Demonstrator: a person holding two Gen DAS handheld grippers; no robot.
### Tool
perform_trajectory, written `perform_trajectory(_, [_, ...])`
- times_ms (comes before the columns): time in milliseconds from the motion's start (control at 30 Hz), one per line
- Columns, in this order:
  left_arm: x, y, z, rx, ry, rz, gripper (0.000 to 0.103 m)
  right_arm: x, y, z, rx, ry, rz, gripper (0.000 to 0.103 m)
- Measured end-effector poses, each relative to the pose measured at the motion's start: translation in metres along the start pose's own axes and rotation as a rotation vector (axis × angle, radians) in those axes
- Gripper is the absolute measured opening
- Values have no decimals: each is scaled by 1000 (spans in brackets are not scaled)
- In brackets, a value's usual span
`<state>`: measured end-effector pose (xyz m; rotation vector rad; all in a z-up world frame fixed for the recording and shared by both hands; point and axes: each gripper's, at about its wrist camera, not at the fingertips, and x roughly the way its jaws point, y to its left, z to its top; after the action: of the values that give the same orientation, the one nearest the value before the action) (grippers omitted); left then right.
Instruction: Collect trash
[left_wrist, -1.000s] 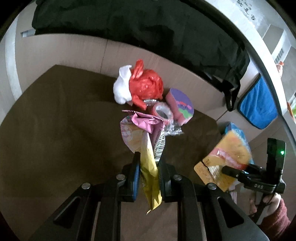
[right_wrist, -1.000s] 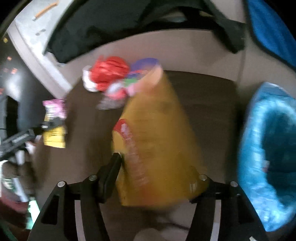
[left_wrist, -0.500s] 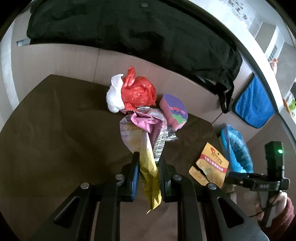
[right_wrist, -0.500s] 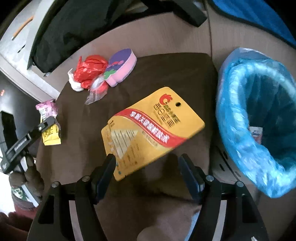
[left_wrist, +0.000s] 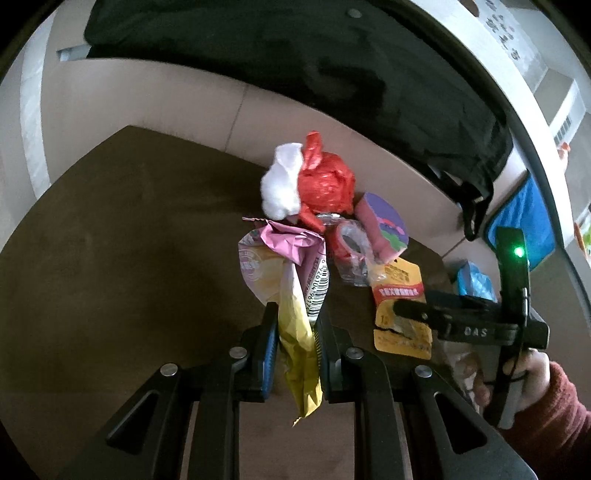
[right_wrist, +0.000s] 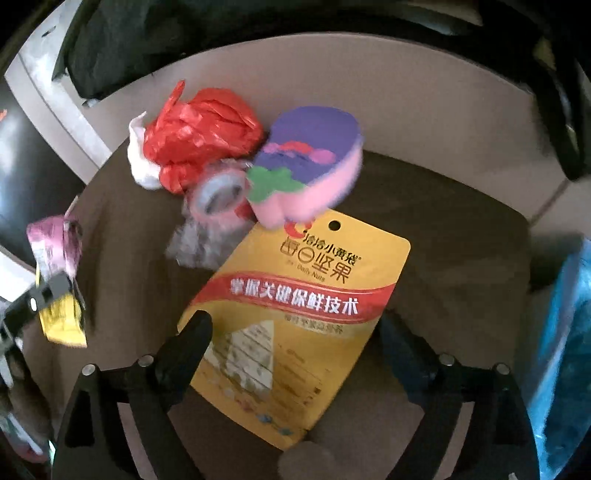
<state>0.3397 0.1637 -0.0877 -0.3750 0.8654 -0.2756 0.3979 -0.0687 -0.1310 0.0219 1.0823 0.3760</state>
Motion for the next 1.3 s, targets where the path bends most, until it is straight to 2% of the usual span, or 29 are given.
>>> perform_trajectory(100, [2, 7, 0, -20, 7, -5, 18, 7, 12, 7, 29, -26, -24, 95])
perform_trajectory(267, [3, 10, 0, -36, 5, -11, 18, 22, 41, 9, 26, -70, -199, 103])
perform_trajectory(400, [-1, 10, -2, -38, -8, -14, 18, 24, 44, 11, 63, -73, -211, 103])
perform_trajectory(533, [-2, 10, -3, -38, -18, -14, 18, 25, 42, 18, 17, -38, -190, 103])
perform_trajectory(567, [-3, 9, -4, -36, -21, -12, 18, 25, 42, 18, 7, -46, -183, 99])
perform_trajectory(633, [-3, 6, -5, -30, -23, -8, 18, 18, 37, 13, -17, -105, -189, 83])
perform_trajectory(700, [-4, 3, -7, -23, -24, -6, 18, 10, 29, 9, -31, -135, -194, 58])
perform_trajectory(733, [-4, 0, -8, -20, -23, -7, 18, 7, 26, 8, -37, -138, -204, 52])
perform_trajectory(800, [-5, -5, -8, -16, -26, -11, 18, 3, 20, 6, -37, -135, -201, 30])
perform_trajectory(833, [-6, -7, -8, -15, -29, -13, 18, 1, 15, 5, -22, -128, -160, 29])
perform_trajectory(867, [-8, -9, -8, -14, -37, -15, 18, -2, 11, 3, -2, -127, -111, 30])
perform_trajectory(933, [-10, -9, -7, -19, -44, -15, 18, -5, 7, 1, 50, -125, -23, 46])
perform_trajectory(967, [-11, -8, -6, -24, -45, -14, 18, -5, 6, 1, 78, -126, 32, 67])
perform_trajectory(1000, [-12, -6, -6, -26, -46, -13, 18, -5, 5, 2, 111, -126, 82, 82])
perform_trajectory(1033, [-13, -6, -6, -26, -47, -11, 18, -4, 7, 3, 147, -124, 99, 86])
perform_trajectory(1100, [-15, -1, -6, -29, -48, -7, 18, 1, 19, 8, 166, -109, 22, 90])
perform_trajectory(1233, [-18, 11, -6, -51, -50, -6, 18, 23, 54, 23, 80, -20, -188, 99])
perform_trajectory(1267, [-19, 14, -7, -54, -50, -6, 18, 28, 62, 25, 52, -17, -223, 101])
perform_trajectory(1300, [-19, 15, -7, -55, -50, -6, 18, 30, 65, 27, 54, -21, -211, 102])
